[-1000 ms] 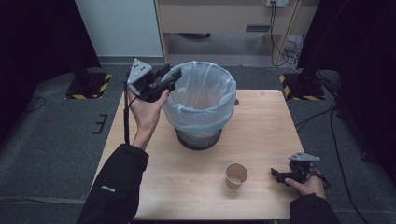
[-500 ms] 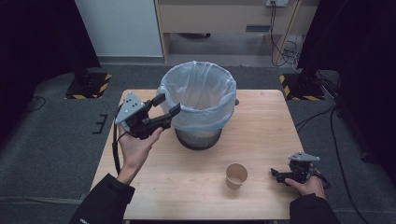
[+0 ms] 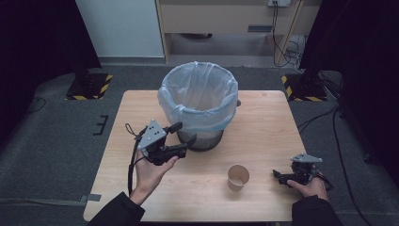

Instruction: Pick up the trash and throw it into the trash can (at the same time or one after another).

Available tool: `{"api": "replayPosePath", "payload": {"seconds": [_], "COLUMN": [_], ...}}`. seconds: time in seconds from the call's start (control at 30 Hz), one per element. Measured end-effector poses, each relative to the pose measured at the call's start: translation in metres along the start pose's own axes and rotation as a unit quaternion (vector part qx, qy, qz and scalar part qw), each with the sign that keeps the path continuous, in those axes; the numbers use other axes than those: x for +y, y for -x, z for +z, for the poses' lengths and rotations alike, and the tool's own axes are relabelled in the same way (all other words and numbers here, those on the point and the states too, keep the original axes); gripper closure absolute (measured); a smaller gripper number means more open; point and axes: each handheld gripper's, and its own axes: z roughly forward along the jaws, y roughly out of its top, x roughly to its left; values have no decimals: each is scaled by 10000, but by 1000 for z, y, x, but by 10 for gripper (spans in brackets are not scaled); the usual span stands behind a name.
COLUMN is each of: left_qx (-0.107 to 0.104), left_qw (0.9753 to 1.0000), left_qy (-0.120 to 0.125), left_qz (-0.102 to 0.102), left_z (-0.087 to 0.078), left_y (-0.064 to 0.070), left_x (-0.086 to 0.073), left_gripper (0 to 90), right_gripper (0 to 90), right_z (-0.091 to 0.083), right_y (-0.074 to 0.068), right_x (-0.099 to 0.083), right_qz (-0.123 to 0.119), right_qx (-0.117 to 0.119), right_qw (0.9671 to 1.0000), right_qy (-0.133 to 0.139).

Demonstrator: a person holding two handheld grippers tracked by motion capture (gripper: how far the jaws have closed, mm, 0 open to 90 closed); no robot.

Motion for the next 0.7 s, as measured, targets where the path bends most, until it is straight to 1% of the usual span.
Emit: {"api": "replayPosePath", "payload": {"seconds": [0.07, 0.1, 0.13, 0.17, 0.23, 0.27, 0.3, 0.37, 0.43, 0.47, 0.5, 0.57, 0.63, 0.7], "left_qx": [-64, -64, -116, -116, -185, -256, -256, -327, -413, -480, -480, -570, -593, -648], "left_qw": [9999, 9999, 9997, 9997, 9992, 9986, 9986, 9979, 9970, 9961, 9961, 9948, 9945, 9937], "left_qy": [-116, -116, -220, -220, -320, -440, -440, -524, -626, -714, -714, -813, -839, -902], "left_qz": [23, 23, 67, 67, 120, 156, 156, 184, 193, 194, 194, 216, 211, 166], "left_z": [4, 4, 9, 9, 15, 21, 21, 27, 35, 40, 40, 49, 51, 59], "left_y": [4, 4, 9, 9, 14, 18, 18, 22, 27, 31, 31, 37, 39, 42], "left_x": [-6, -6, -12, -12, -18, -23, -23, -27, -32, -37, -37, -43, -44, -47], "left_gripper": [325, 326, 326, 325, 325, 325, 325, 325, 326, 326, 326, 327, 330, 333], "right_gripper": [7, 7, 7, 7, 7, 7, 7, 7, 7, 7, 7, 7, 7, 7], "right_z": [0, 0, 0, 0, 0, 0, 0, 0, 0, 0, 0, 0, 0, 0], "right_y": [0, 0, 0, 0, 0, 0, 0, 0, 0, 0, 0, 0, 0, 0], "right_x": [0, 0, 0, 0, 0, 0, 0, 0, 0, 0, 0, 0, 0, 0], "right_qz": [1, 1, 0, 0, -1, 7, 7, 1, 2, 1, 1, 0, -5, -4], "right_qx": [0, 0, 0, 0, 0, 0, 0, 0, 0, 0, 0, 0, 0, -2], "right_qw": [10000, 10000, 10000, 10000, 10000, 10000, 10000, 10000, 10000, 10000, 10000, 10000, 10000, 10000], "right_qy": [0, 0, 0, 0, 0, -1, -1, 0, 0, 1, 1, 0, 2, 5]}}
